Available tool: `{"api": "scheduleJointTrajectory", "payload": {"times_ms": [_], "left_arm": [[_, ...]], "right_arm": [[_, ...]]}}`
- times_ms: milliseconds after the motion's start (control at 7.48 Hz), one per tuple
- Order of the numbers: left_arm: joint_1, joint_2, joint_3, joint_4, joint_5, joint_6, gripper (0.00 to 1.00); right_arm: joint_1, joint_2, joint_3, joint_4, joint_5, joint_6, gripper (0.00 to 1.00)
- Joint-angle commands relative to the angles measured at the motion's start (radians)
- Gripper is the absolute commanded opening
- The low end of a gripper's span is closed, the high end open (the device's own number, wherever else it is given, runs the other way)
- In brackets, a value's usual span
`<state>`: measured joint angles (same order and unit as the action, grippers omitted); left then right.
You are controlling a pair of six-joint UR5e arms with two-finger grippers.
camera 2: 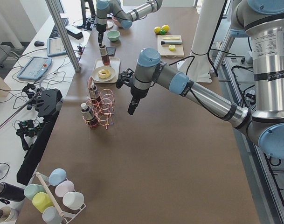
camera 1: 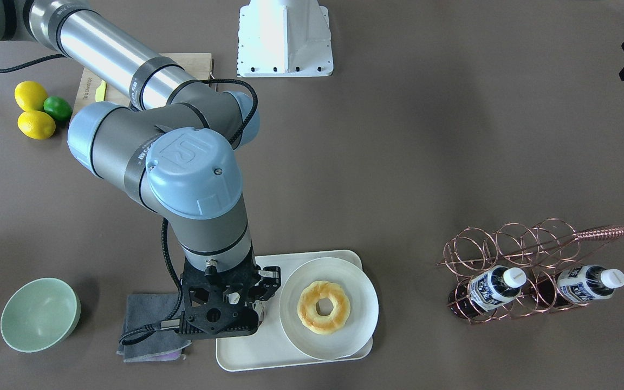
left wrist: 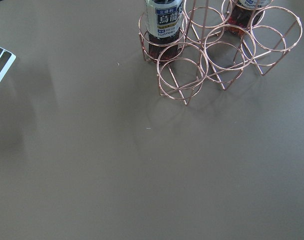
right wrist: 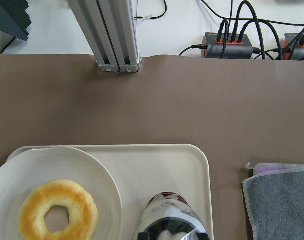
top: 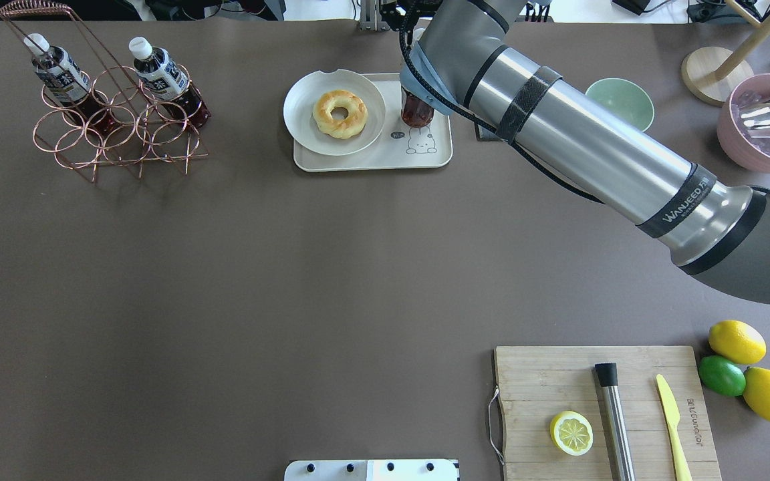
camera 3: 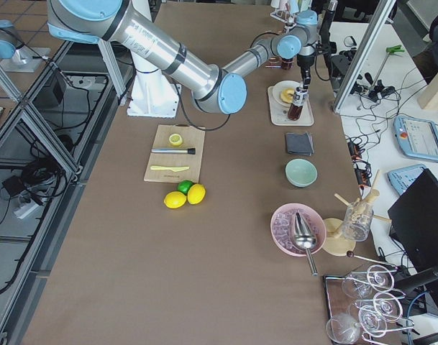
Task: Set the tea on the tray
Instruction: 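Lower the bottle onto the tray beside the plate and open the right gripper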
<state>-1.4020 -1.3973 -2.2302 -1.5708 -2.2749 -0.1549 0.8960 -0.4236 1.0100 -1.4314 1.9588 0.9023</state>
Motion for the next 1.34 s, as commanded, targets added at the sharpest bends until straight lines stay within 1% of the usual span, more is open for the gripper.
{"api": "scheduleJointTrajectory", "payload": {"times_ms": [0, 134, 267, 401, 535, 669, 802, 936, 1070, 1203], "left_arm": [[0.000, 0.001, 0.000, 0.000, 0.000, 0.000, 0.98], [0.000, 0.001, 0.000, 0.000, 0.000, 0.000, 0.98], [0.001, 0.000, 0.003, 0.000, 0.000, 0.000, 0.98], [0.001, -0.003, 0.012, 0.000, 0.000, 0.000, 0.98], [0.001, -0.003, 0.014, 0.000, 0.000, 0.000, 0.98], [0.001, -0.003, 0.015, 0.000, 0.000, 0.000, 0.98], [0.000, -0.003, 0.021, 0.001, -0.002, 0.000, 0.98], [0.000, -0.011, 0.033, 0.036, -0.011, 0.002, 0.98], [-0.002, -0.014, 0.056, 0.044, -0.011, 0.008, 0.98], [-0.002, -0.019, 0.096, 0.043, -0.011, 0.009, 0.98]], "right_arm": [[0.000, -0.007, 0.015, -0.001, 0.002, -0.002, 0.38], [0.000, -0.020, 0.034, -0.001, 0.002, -0.008, 0.64], [0.003, -0.021, 0.053, -0.006, 0.005, -0.009, 1.00], [0.011, -0.021, 0.059, -0.009, 0.023, -0.011, 1.00], [0.038, -0.026, 0.085, -0.017, 0.075, -0.011, 1.00], [0.067, -0.055, 0.146, -0.065, 0.122, -0.020, 1.00], [0.095, -0.138, 0.283, -0.145, 0.141, -0.073, 1.00], [0.125, -0.233, 0.449, -0.264, 0.147, -0.157, 1.00], [0.158, -0.364, 0.649, -0.393, 0.152, -0.268, 1.00], [0.190, -0.523, 0.826, -0.434, 0.157, -0.336, 1.00]]}}
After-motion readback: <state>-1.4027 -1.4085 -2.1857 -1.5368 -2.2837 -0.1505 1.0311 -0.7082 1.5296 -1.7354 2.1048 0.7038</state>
